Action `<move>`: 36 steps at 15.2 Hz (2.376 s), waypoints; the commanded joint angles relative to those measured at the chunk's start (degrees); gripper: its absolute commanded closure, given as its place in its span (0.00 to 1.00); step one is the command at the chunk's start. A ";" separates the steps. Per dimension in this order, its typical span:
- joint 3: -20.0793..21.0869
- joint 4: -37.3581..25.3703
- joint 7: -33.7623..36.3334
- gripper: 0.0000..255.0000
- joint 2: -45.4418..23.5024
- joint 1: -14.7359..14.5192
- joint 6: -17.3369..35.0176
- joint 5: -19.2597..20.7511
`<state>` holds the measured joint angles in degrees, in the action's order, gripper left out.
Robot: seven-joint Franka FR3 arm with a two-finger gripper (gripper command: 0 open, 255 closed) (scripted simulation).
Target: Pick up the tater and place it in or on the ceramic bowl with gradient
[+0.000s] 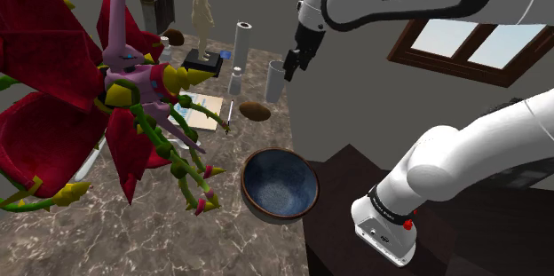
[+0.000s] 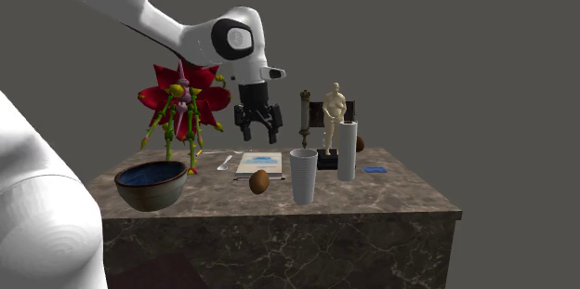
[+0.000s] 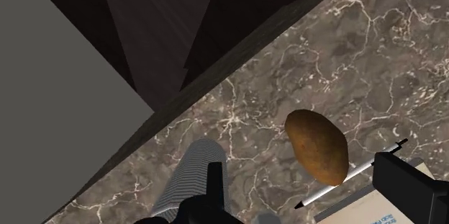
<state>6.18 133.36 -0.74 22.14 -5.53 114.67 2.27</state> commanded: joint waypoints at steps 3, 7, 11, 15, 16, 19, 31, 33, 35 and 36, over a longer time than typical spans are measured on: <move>1.81 -1.71 1.91 0.00 -7.15 -0.83 4.15 0.11; 3.55 -4.58 4.13 0.00 -15.10 -1.67 7.88 0.86; 4.95 -8.43 6.48 0.00 -23.34 -2.69 10.83 2.21; 5.20 -9.22 7.45 0.00 -26.87 -3.12 13.07 3.05; 5.17 -8.89 7.55 0.00 -27.29 -3.11 13.80 3.20; 5.06 -8.00 7.89 0.00 -28.61 -3.10 15.97 3.71; 4.98 -7.58 8.08 1.00 -29.34 -3.10 17.11 3.99; 4.98 -7.58 8.09 1.00 -29.35 -3.10 17.11 3.99; 4.99 -7.58 8.10 1.00 -29.35 -3.11 17.12 3.99; 4.99 -7.56 8.09 1.00 -29.34 -3.10 17.12 3.99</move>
<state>11.15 125.76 7.35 -7.18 -8.62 131.81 6.28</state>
